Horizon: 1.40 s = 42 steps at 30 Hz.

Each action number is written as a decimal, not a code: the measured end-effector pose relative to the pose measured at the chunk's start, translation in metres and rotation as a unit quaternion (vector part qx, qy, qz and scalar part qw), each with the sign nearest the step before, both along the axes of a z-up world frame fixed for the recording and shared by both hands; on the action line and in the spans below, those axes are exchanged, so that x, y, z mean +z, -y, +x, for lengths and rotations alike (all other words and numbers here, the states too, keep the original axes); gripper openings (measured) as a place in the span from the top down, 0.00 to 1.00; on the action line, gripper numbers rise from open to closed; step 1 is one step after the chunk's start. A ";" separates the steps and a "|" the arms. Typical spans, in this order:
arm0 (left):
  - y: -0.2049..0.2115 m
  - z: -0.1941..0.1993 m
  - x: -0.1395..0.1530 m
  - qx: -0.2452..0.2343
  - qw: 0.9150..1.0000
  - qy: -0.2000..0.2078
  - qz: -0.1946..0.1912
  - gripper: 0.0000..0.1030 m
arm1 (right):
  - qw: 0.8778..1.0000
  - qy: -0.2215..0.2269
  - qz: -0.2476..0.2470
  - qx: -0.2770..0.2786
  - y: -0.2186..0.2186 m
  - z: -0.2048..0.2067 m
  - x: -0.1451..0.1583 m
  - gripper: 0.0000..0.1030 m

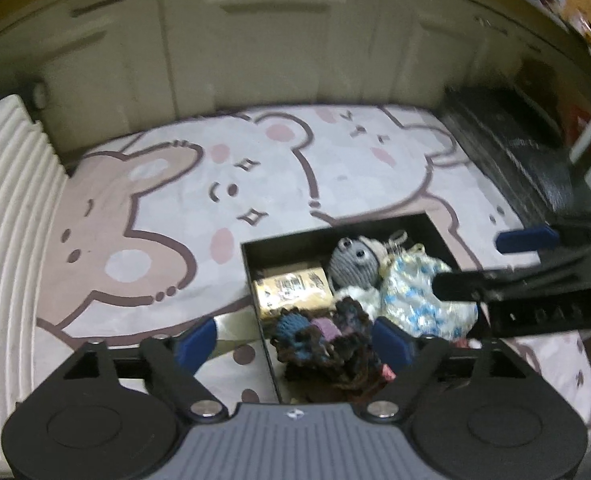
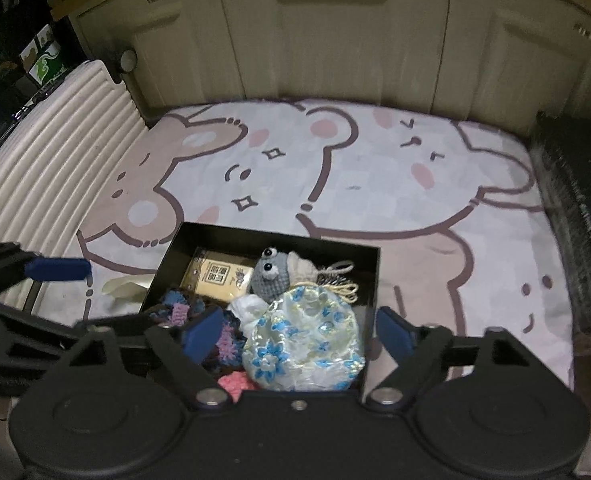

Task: Organize objects
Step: 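Lower the crochet pouch into the box with the left gripper while the right gripper releases the satin pouch there, then open both grippers and withdraw them up from the black box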

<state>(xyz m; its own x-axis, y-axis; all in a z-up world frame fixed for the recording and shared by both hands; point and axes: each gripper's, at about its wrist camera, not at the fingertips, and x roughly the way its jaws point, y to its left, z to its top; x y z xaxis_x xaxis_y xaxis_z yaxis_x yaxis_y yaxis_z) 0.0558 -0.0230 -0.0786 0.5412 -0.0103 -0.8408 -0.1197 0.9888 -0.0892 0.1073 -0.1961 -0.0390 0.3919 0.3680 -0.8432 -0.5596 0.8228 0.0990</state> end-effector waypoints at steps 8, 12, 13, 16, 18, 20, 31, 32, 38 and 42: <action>-0.006 -0.017 0.028 0.052 0.998 0.034 -0.001 0.04 | 0.999 0.028 0.017 -0.014 0.018 -0.009 0.026 0.00; -0.003 -0.028 0.044 0.067 0.996 0.052 0.004 0.04 | 0.999 0.038 0.019 -0.021 0.025 -0.017 0.037 0.00; -0.002 -0.032 0.048 0.069 0.996 0.057 0.004 0.04 | 0.999 0.041 0.016 -0.021 0.026 -0.020 0.039 0.00; 0.003 -0.041 0.058 0.071 0.995 0.066 0.002 0.04 | 0.998 0.057 0.013 -0.022 0.030 -0.030 0.047 0.00; 0.007 -0.047 0.063 0.071 0.995 0.074 -0.002 0.04 | 0.997 0.064 0.020 -0.024 0.035 -0.036 0.054 0.00; 0.010 -0.052 0.069 0.070 0.994 0.080 -0.006 0.04 | 0.997 0.069 0.023 -0.029 0.039 -0.041 0.062 0.00; 0.025 -0.076 0.083 0.089 0.993 0.071 0.015 0.04 | 0.995 0.081 0.004 -0.051 0.061 -0.071 0.083 0.00; 0.026 -0.079 0.083 0.089 0.993 0.070 0.015 0.04 | 0.995 0.081 0.001 -0.052 0.062 -0.074 0.084 0.00; 0.032 -0.092 0.086 0.094 0.993 0.070 0.016 0.04 | 0.996 0.076 0.013 -0.050 0.072 -0.092 0.087 0.00; 0.037 -0.100 0.084 0.092 0.993 0.072 0.014 0.04 | 0.996 0.073 0.018 -0.055 0.075 -0.102 0.083 0.00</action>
<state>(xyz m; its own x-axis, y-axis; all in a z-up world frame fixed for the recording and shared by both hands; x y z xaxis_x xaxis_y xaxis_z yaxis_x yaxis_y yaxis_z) -0.0439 -0.0595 0.0052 0.6466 0.1221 -0.7530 -0.2873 0.9534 -0.0921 0.0049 -0.2710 0.0443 0.5483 0.3460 -0.7613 -0.4776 0.8769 0.0546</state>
